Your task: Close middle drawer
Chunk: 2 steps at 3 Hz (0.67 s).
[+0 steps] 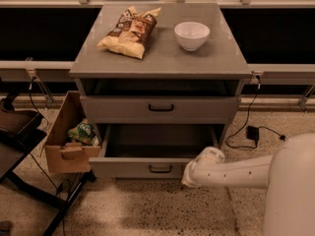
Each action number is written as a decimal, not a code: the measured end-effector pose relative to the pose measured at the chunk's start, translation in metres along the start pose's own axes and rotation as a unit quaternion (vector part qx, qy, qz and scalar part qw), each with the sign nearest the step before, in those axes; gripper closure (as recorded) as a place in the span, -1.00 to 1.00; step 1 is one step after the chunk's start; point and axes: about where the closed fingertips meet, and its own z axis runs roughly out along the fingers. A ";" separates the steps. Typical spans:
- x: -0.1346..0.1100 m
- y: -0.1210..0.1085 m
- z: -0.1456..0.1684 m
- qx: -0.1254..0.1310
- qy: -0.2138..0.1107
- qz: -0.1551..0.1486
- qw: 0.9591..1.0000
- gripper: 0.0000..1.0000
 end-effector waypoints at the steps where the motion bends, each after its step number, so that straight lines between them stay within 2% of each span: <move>1: 0.011 -0.041 -0.006 0.024 0.015 0.004 1.000 1.00; 2: 0.021 -0.079 -0.013 0.042 0.030 0.007 0.999 1.00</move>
Offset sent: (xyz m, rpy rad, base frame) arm 0.1782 -0.1202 0.0772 -0.1715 -0.1321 -0.1169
